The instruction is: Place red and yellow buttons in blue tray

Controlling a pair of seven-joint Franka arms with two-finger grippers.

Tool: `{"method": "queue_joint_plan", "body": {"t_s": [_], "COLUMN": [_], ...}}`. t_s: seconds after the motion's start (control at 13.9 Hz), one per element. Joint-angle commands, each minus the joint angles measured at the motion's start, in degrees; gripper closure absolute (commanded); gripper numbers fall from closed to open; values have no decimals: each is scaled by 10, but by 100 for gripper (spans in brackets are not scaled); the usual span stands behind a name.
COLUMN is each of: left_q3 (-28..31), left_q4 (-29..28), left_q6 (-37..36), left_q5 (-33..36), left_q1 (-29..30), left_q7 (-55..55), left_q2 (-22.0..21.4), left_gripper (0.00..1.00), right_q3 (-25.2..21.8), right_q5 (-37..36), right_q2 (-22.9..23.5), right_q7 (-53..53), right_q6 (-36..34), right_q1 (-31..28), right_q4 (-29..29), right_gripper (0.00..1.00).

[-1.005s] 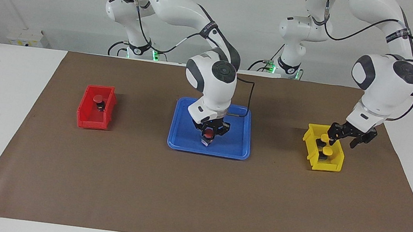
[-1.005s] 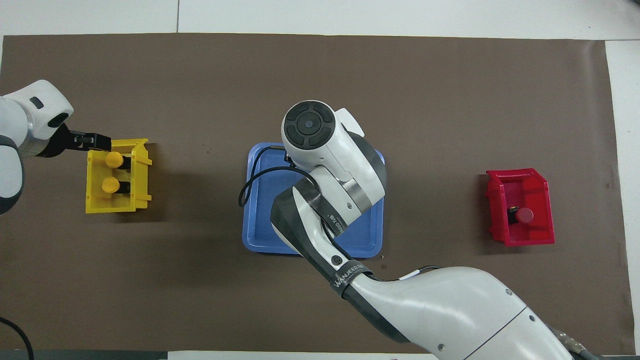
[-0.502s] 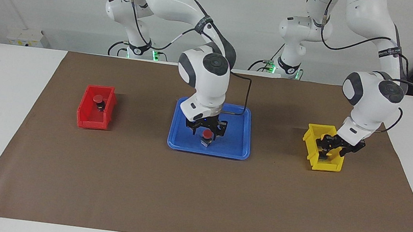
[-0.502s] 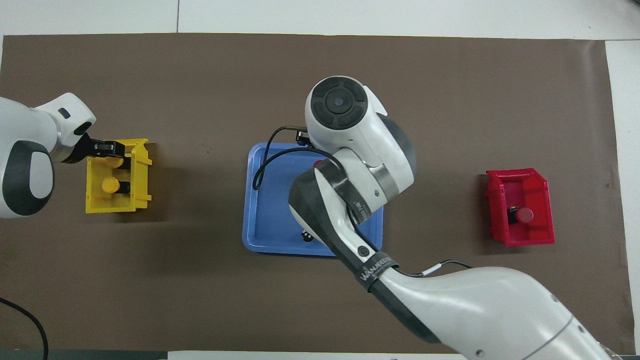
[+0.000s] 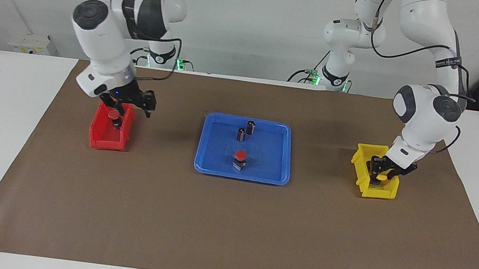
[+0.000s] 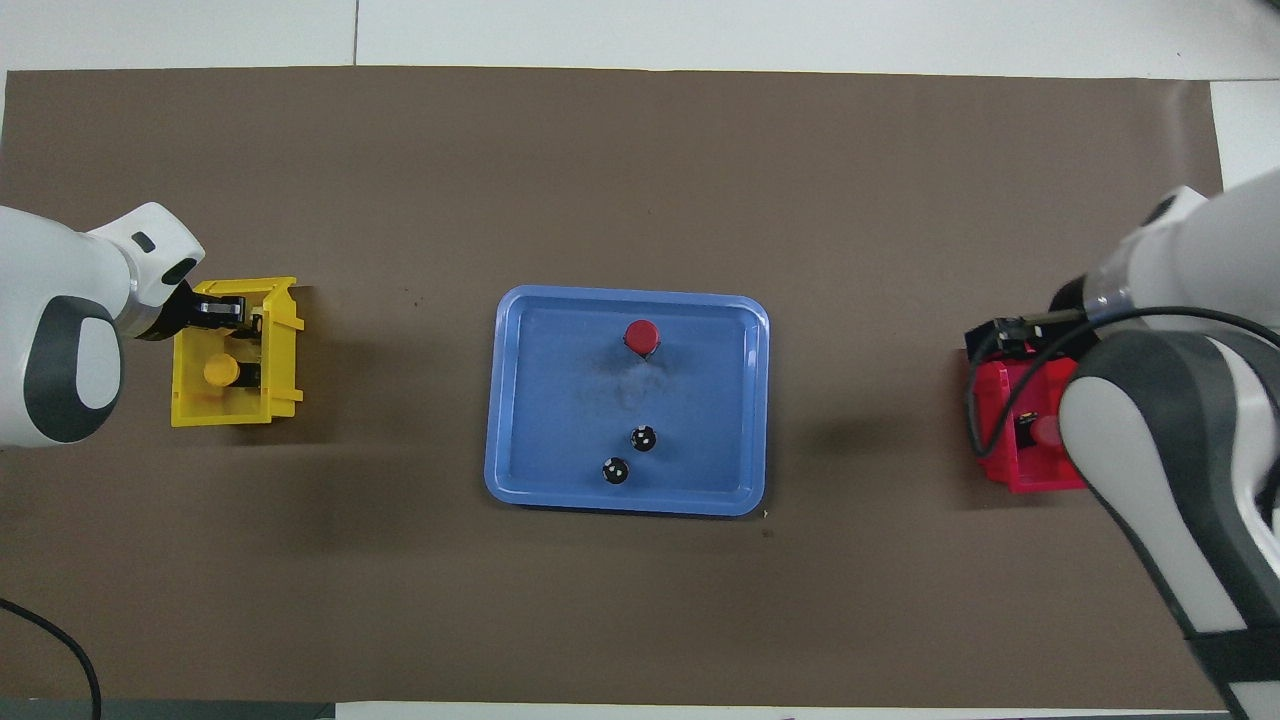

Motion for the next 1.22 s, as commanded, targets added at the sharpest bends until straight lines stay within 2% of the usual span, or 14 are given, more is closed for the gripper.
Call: {"method": "queue_joint_plan", "body": {"t_s": [0.0, 0.14, 0.22, 0.29, 0.36, 0.5, 0.72, 0.93, 1.15], "left_q3": [-1, -2, -1, -5, -7, -9, -11, -11, -11], "left_q4": [55, 189, 241, 260, 249, 183, 144, 61, 44], "left_q6": [-55, -231, -291, -320, -316, -249, -187, -56, -8], "left_q5": [3, 12, 36, 52, 52, 49, -29, -35, -35], "left_q1": [-2, -17, -40, -75, -121, -210, -284, -341, -363], "left_q7": [-8, -11, -24, -91, -181, -327, -368, -437, -477], "left_q2": [3, 3, 0, -4, -13, -44, -39, -26, 0], "left_gripper": [99, 99, 99, 99, 99, 99, 99, 98, 98], "right_q3": [10, 10, 10, 10, 10, 10, 10, 10, 10], "right_q5": [13, 13, 12, 12, 12, 12, 12, 12, 12], "right_q2": [-37, -36, -36, -34, -29, -22, -6, -7, -3], "right_q7": [-62, -66, -68, -69, -70, -86, -97, -96, -106], "right_q6": [83, 118, 138, 150, 152, 176, 200, 208, 220], "right_q1": [-54, -60, -60, -60, -61, -68, -78, -77, -80], "right_q4": [-98, -130, -144, -152, -156, -165, -172, -182, -189], "right_gripper": [20, 21, 22, 23, 24, 25, 26, 29, 32]}}
